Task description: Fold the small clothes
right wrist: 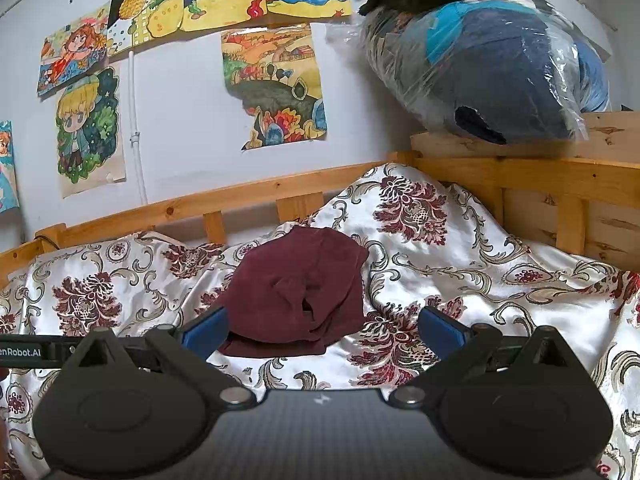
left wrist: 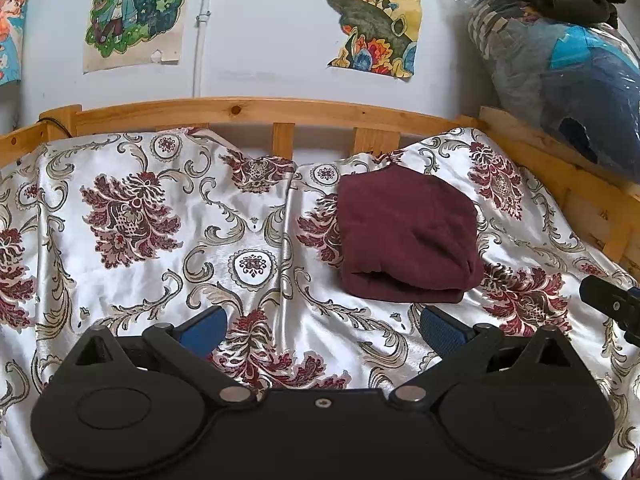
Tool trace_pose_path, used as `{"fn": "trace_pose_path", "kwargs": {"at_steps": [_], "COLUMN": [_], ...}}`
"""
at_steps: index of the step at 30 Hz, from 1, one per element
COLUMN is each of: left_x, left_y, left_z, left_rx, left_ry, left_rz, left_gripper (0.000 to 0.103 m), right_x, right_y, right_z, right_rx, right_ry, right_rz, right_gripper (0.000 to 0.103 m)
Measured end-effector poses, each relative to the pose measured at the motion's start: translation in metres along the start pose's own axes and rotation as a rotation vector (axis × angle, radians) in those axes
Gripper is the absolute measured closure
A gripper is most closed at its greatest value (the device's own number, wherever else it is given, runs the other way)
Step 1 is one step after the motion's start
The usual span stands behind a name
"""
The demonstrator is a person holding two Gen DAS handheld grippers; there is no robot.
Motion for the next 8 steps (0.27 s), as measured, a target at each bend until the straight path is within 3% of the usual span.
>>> {"fn": "trace_pose_path", "kwargs": {"at_steps": [8], "left_x": [-0.0016], "left_y": [-0.0002], "left_z": [-0.0006], "left_rx": [0.006], "left_ry": [0.006], "left_rz": [0.005], "left_gripper": [0.001], "right_x": [-0.0024], "right_y": [-0.004], "right_z": [0.0031], "right_rx": [0.011], "right_ry": [-0.017], "right_rz": [-0.014], "right_gripper": [0.0]}}
Point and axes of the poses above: each gripper's, at about its wrist camera, not at the fingertips, and z roughly the way its jaws point, y to its right, x to its top, the point moved 1 cm from there along z, roughly the way its jaws point, and after that the axes turned 7 degrees about y, right-handed, at the moved point
